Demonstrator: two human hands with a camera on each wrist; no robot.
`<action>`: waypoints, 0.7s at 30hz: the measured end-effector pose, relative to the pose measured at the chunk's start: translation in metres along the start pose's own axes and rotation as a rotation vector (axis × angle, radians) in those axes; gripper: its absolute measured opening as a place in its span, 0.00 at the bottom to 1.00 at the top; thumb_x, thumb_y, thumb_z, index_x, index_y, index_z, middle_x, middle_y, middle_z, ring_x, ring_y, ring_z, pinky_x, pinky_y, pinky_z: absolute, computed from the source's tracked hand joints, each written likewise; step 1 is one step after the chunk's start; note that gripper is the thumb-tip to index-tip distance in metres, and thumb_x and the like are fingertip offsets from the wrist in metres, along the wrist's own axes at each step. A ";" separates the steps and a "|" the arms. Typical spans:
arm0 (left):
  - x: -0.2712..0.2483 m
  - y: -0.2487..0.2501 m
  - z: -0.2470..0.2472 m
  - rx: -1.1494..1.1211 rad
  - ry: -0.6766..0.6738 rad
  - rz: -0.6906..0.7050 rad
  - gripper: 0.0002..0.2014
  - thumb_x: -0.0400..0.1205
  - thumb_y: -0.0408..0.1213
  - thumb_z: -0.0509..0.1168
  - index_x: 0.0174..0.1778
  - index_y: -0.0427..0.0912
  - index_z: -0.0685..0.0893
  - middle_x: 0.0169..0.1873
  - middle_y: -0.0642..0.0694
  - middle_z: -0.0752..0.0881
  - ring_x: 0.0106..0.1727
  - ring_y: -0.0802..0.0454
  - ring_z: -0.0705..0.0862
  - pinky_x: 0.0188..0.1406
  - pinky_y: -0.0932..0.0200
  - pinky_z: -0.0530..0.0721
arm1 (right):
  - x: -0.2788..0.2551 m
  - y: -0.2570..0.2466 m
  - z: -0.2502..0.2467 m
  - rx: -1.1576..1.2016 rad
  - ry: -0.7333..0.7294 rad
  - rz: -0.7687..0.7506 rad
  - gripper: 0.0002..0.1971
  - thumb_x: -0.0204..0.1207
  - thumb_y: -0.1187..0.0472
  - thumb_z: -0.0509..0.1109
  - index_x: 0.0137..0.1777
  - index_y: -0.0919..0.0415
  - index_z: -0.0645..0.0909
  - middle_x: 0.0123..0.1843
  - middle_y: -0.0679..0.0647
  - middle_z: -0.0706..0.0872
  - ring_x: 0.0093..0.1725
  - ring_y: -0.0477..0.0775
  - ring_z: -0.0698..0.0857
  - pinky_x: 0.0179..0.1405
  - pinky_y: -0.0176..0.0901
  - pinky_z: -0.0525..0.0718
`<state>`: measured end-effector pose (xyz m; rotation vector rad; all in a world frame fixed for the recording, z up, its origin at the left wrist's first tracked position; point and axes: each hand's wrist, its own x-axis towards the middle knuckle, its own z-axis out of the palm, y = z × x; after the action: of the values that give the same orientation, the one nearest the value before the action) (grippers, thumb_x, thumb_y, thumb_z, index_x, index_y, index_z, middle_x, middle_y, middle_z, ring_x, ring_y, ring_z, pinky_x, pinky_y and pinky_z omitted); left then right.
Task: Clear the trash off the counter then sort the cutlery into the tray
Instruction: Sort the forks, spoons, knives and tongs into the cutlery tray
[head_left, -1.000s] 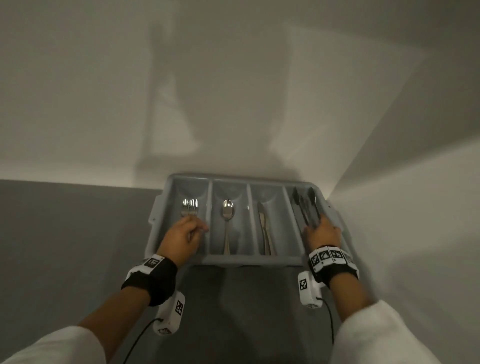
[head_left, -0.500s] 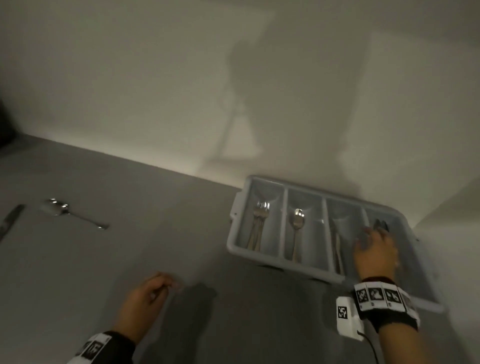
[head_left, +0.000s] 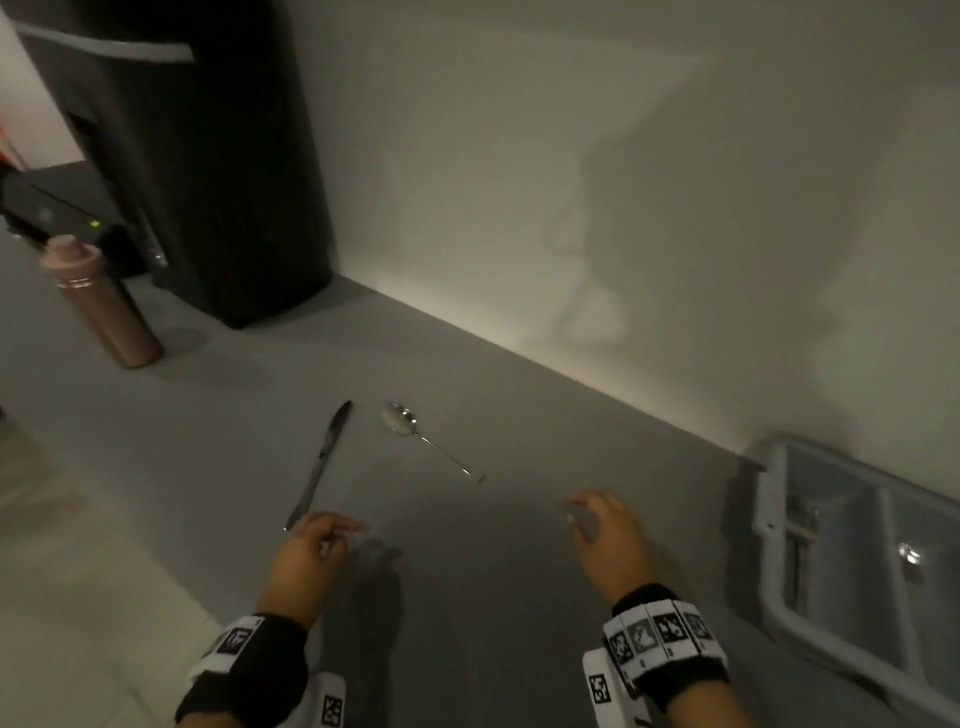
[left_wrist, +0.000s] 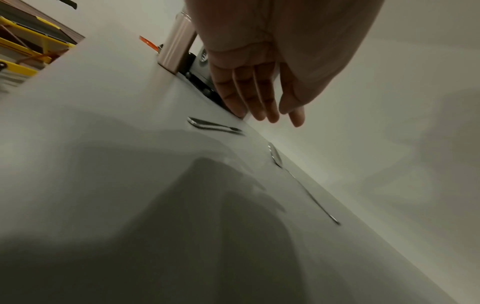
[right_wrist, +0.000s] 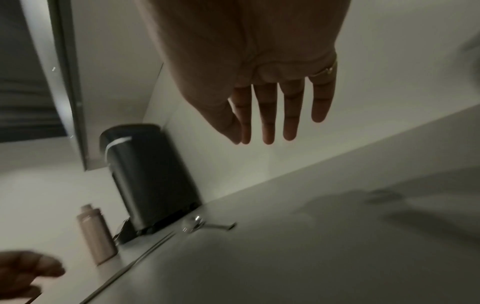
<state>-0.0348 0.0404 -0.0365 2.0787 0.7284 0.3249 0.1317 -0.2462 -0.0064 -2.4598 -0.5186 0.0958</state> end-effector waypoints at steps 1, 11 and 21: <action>0.011 -0.007 -0.008 0.017 0.011 -0.021 0.18 0.76 0.25 0.61 0.35 0.58 0.82 0.46 0.43 0.81 0.47 0.40 0.83 0.52 0.54 0.76 | 0.009 -0.016 0.017 0.004 -0.062 -0.004 0.12 0.74 0.63 0.67 0.56 0.60 0.81 0.60 0.59 0.83 0.62 0.62 0.79 0.63 0.53 0.76; 0.096 -0.042 -0.036 0.274 -0.045 -0.275 0.17 0.76 0.38 0.68 0.60 0.36 0.79 0.60 0.32 0.80 0.60 0.35 0.81 0.63 0.47 0.78 | 0.102 -0.117 0.124 -0.229 -0.414 0.036 0.26 0.75 0.59 0.67 0.72 0.62 0.65 0.73 0.59 0.72 0.69 0.64 0.74 0.70 0.55 0.75; 0.129 -0.041 -0.038 0.494 -0.381 -0.394 0.15 0.82 0.41 0.60 0.55 0.33 0.83 0.57 0.35 0.86 0.57 0.39 0.84 0.60 0.51 0.80 | 0.109 -0.114 0.141 -0.402 -0.398 0.253 0.13 0.78 0.61 0.59 0.60 0.62 0.78 0.63 0.61 0.80 0.61 0.64 0.80 0.61 0.55 0.80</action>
<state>0.0340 0.1615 -0.0534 2.2836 1.0261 -0.5068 0.1663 -0.0417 -0.0471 -2.9073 -0.4172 0.6520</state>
